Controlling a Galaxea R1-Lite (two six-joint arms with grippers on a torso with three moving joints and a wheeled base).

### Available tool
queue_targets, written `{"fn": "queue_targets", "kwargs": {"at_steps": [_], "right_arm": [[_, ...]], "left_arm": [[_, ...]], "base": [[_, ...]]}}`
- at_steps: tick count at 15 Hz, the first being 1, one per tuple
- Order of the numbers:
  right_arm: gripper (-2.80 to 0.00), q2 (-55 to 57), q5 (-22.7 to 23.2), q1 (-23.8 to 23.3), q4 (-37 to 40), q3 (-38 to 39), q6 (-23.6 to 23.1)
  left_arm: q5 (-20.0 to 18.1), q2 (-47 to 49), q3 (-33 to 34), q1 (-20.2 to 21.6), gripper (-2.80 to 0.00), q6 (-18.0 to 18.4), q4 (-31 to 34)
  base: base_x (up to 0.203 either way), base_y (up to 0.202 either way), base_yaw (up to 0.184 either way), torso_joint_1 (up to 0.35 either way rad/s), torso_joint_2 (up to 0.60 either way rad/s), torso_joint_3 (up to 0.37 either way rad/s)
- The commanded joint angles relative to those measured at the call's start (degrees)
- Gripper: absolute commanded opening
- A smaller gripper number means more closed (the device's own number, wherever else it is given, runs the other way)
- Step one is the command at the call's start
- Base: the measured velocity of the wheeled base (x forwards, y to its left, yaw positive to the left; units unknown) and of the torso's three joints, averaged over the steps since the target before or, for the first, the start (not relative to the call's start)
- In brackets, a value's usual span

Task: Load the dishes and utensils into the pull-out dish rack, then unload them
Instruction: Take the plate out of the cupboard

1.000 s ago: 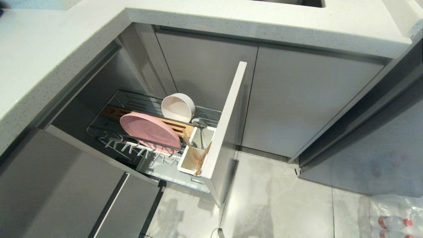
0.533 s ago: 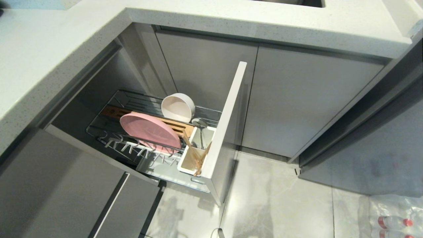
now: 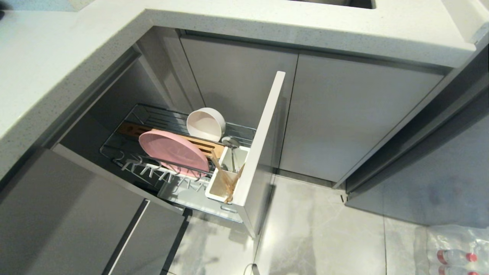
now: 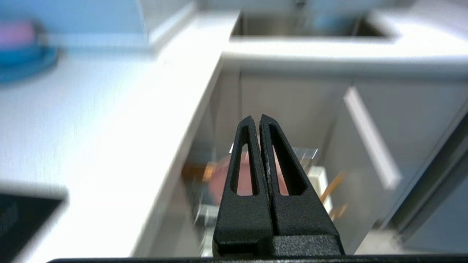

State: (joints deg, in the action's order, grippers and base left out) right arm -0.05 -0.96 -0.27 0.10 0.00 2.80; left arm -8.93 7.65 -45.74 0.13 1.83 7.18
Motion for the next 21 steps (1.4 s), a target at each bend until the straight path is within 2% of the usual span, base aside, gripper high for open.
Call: {"fn": "queue_targets", "kwargs": {"at_steps": [1, 2, 4, 8, 9, 10, 12, 14, 15, 16, 17, 18, 21], "right_arm": [[-2.80, 0.05, 0.00, 0.00, -0.01, 0.09, 0.01], [-2.80, 0.05, 0.00, 0.00, -0.01, 0.09, 0.01], [-2.80, 0.05, 0.00, 0.00, -0.01, 0.09, 0.01], [-2.80, 0.05, 0.00, 0.00, -0.01, 0.09, 0.01], [-2.80, 0.05, 0.00, 0.00, -0.01, 0.09, 0.01], [-2.80, 0.05, 0.00, 0.00, -0.01, 0.09, 0.01], [-2.80, 0.05, 0.00, 0.00, -0.01, 0.09, 0.01], [-2.80, 0.05, 0.00, 0.00, -0.01, 0.09, 0.01], [-2.80, 0.05, 0.00, 0.00, -0.01, 0.09, 0.01], [-2.80, 0.05, 0.00, 0.00, -0.01, 0.09, 0.01], [-2.80, 0.05, 0.00, 0.00, -0.01, 0.09, 0.01], [-2.80, 0.05, 0.00, 0.00, -0.01, 0.09, 0.01], [-2.80, 0.05, 0.00, 0.00, -0.01, 0.09, 0.01]], "left_arm": [[-0.83, 10.23, -10.62, 0.05, -2.80, -1.19, 1.23], [-1.30, 15.64, -15.52, 0.36, -2.80, -3.49, 1.46], [-0.70, 26.48, -25.51, 1.09, -2.80, -11.48, 0.52], [10.72, 48.41, -46.36, 0.63, -2.80, -31.32, 0.71], [15.35, 52.63, -49.37, -2.29, -2.80, -34.64, 2.34], [20.08, 55.09, -50.88, -7.22, -2.80, -36.98, 3.56], [31.40, 59.86, -52.47, -20.97, -2.80, -40.98, 5.29], [44.65, 64.67, -51.68, -35.16, -2.80, -44.85, 6.25], [51.60, 67.47, -50.67, -41.18, -2.80, -47.03, 6.95], [57.85, 70.86, -48.91, -45.27, -2.80, -50.57, 8.59], [61.19, 72.90, -46.22, -47.15, -2.80, -55.00, 11.28], [62.42, 74.31, -43.34, -47.81, -2.80, -58.81, 14.00], [63.13, 78.89, -38.97, -47.88, -2.80, -67.79, 16.13]], "base": [[0.000, 0.000, 0.000, 0.000, 0.00, 0.000], [0.000, 0.000, 0.000, 0.000, 0.00, 0.000], [0.000, 0.000, 0.000, 0.000, 0.00, 0.000], [0.000, 0.000, 0.000, 0.000, 0.00, 0.000], [0.000, 0.000, 0.000, 0.000, 0.00, 0.000], [0.000, 0.000, 0.000, 0.000, 0.00, 0.000], [0.000, 0.000, 0.000, 0.000, 0.00, 0.000], [0.000, 0.000, 0.000, 0.000, 0.00, 0.000], [0.000, 0.000, 0.000, 0.000, 0.00, 0.000], [0.000, 0.000, 0.000, 0.000, 0.00, 0.000], [0.000, 0.000, 0.000, 0.000, 0.00, 0.000], [0.000, 0.000, 0.000, 0.000, 0.00, 0.000], [0.000, 0.000, 0.000, 0.000, 0.00, 0.000]]}}
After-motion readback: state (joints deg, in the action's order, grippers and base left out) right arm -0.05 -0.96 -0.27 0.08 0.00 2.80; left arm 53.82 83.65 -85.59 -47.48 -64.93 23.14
